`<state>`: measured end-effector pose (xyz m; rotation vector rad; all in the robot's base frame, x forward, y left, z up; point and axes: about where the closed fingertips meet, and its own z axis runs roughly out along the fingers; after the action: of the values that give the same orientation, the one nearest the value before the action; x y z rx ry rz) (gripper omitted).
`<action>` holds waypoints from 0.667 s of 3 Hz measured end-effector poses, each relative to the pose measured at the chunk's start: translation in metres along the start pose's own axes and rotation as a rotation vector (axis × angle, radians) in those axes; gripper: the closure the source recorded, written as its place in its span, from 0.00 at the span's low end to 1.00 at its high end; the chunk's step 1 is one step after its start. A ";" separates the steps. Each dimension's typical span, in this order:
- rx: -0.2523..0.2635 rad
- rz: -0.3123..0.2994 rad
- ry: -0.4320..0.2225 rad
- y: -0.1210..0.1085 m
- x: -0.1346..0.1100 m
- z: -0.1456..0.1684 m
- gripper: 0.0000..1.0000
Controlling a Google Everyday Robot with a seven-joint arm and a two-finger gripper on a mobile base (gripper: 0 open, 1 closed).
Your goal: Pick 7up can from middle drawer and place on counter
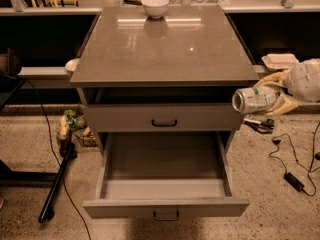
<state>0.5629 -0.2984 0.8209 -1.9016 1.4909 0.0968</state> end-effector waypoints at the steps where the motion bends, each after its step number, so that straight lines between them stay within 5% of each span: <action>1: 0.004 -0.102 0.006 -0.049 -0.064 -0.010 1.00; 2: 0.016 -0.136 -0.020 -0.094 -0.114 -0.001 1.00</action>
Offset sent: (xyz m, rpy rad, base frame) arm 0.0770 0.1628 0.1463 -0.0008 -0.1174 0.1324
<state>0.6067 -0.1968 0.9191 -1.9779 1.3406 0.0415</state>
